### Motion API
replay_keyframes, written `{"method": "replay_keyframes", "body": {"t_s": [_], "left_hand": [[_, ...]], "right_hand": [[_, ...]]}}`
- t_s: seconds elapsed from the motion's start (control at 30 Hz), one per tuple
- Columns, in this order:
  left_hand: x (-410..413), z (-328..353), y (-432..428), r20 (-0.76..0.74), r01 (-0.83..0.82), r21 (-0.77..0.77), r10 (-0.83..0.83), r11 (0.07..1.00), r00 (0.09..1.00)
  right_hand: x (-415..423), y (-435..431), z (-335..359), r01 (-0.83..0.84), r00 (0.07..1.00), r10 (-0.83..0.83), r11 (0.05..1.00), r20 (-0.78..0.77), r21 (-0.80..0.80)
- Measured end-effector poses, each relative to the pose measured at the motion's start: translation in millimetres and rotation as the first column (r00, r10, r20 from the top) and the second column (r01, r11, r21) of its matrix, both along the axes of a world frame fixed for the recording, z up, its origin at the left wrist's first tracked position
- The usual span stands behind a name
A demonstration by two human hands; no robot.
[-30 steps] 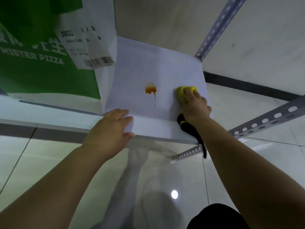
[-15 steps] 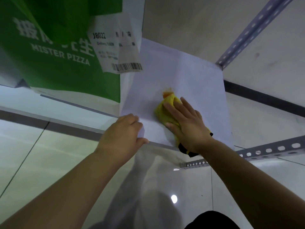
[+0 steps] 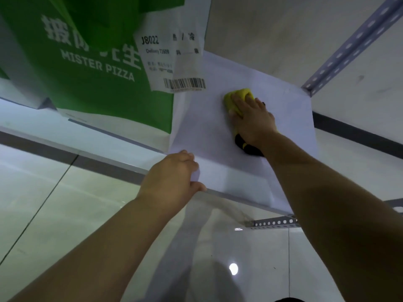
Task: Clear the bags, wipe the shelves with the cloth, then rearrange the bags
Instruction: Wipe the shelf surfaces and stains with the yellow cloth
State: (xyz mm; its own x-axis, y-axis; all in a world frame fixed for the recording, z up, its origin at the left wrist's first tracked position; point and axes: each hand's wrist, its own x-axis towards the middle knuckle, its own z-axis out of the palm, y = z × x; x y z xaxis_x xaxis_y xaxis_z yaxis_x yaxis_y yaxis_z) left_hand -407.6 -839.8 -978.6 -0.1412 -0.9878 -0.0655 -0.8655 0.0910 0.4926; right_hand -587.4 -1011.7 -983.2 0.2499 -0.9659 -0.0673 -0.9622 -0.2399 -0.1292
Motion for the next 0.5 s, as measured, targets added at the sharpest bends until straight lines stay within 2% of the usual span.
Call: {"method": "replay_keyframes", "body": {"t_s": [0.1, 0.17, 0.2, 0.27, 0.4, 0.43, 0.5], "left_hand": [[-0.2, 2.7, -1.5, 0.011, -0.014, 0.013, 0.013, 1.000, 1.000], [0.3, 4.8, -2.3, 0.013, -0.008, 0.024, 0.008, 1.000, 1.000], [0.8, 5.3, -3.2, 0.008, -0.004, 0.024, 0.004, 1.000, 1.000], [0.9, 5.4, -3.7, 0.000, 0.001, 0.035, -0.001, 0.999, 1.000], [-0.2, 5.0, -3.5, 0.017, -0.003, 0.037, 0.002, 0.999, 1.000], [-0.3, 4.4, -3.2, 0.018, -0.009, 0.033, 0.008, 0.999, 1.000], [-1.0, 3.1, -3.2, 0.018, -0.012, 0.022, 0.012, 1.000, 1.000]], "right_hand": [[-10.9, 52.7, -3.5, -0.221, 0.972, 0.223, 0.975, 0.078, -0.032], [-25.4, 80.0, -7.3, -0.271, 0.950, 0.277, 0.961, 0.146, -0.059], [-32.8, 81.8, -8.3, -0.236, 0.954, 0.248, 0.968, 0.167, -0.086], [-43.2, 61.1, -7.8, -0.066, 0.983, 0.085, 0.991, 0.164, -0.116], [-24.6, -14.3, 4.2, 0.305, 0.950, -0.303, 0.952, 0.078, -0.014], [-11.2, -27.0, 6.2, 0.328, 0.943, -0.328, 0.945, 0.053, 0.002], [19.1, -35.5, 6.3, 0.247, 0.969, -0.247, 0.969, -0.003, 0.002]]}}
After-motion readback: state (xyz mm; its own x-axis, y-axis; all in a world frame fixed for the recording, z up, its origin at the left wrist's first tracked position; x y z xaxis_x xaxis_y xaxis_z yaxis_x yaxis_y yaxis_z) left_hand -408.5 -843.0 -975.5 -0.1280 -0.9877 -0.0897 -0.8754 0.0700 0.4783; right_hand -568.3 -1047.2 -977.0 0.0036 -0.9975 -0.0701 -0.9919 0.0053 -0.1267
